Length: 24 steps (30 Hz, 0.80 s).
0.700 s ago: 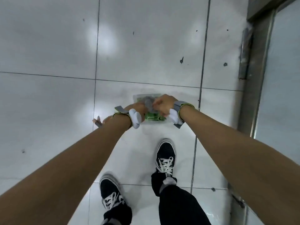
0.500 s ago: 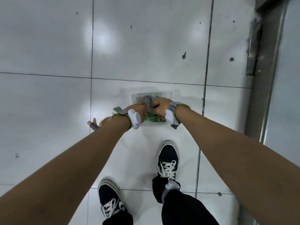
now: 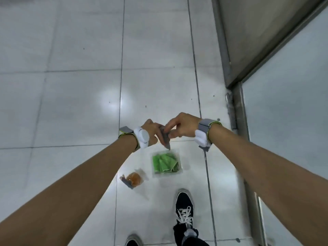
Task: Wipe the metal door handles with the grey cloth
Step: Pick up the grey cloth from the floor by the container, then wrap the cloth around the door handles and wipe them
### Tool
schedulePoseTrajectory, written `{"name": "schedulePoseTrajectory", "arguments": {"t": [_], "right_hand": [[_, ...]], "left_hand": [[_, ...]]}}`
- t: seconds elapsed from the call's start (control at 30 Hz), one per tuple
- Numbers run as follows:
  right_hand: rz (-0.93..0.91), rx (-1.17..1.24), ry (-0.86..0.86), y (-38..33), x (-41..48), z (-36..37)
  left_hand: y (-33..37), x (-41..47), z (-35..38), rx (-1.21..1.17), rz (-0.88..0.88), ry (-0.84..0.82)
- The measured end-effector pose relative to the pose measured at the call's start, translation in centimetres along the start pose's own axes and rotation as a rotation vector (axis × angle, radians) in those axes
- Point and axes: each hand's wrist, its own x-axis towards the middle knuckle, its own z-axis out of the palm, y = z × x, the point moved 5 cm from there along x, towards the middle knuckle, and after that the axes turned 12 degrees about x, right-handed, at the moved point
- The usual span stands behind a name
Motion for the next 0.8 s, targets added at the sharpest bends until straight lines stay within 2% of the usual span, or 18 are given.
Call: {"name": "schedulePoseTrajectory", "arguments": {"t": [0.1, 0.17, 0.23, 0.3, 0.43, 0.53, 0.6, 0.67, 0.73, 0.77, 0.8], "right_hand": [[-0.057, -0.036, 0.087, -8.2, -7.7, -5.8], [-0.107, -0.073, 0.167, -14.0, -13.8, -9.5], [-0.128, -0.132, 0.320, -19.8, -23.1, -12.6], [-0.150, -0.161, 0.379, -22.1, -27.8, -14.1], [-0.157, -0.123, 0.577, -27.2, -44.1, -14.5], [-0.164, -0.099, 0.734, -30.0, -58.0, -13.4], [-0.127, -0.077, 0.873, -30.7, -68.8, -12.0], [-0.126, -0.131, 0.893, -32.0, -73.7, -11.2], [-0.055, -0.125, 1.028, -32.2, -85.3, -9.5], [-0.089, -0.126, 1.027, -32.8, -86.5, -9.8], [-0.067, -0.134, 1.116, -32.8, -92.6, -8.5]], "left_hand": [[2.8, -5.0, -10.3, 0.023, -0.040, 0.033], [5.1, -8.7, -17.1, 0.083, 0.019, 0.105], [8.5, -15.0, -24.5, 0.193, 0.088, 0.203], [10.0, -17.7, -28.1, 0.193, 0.117, 0.252], [16.3, -28.1, -35.9, 0.163, 0.230, 0.377], [23.6, -36.5, -41.4, 0.135, 0.386, 0.463], [30.9, -42.4, -44.6, 0.214, 0.488, 0.515], [34.8, -45.8, -46.8, 0.236, 0.567, 0.529], [44.0, -51.5, -49.0, 0.300, 0.662, 0.551], [45.2, -52.7, -50.0, 0.302, 0.677, 0.568], [50.5, -55.8, -50.6, 0.328, 0.763, 0.568]]}}
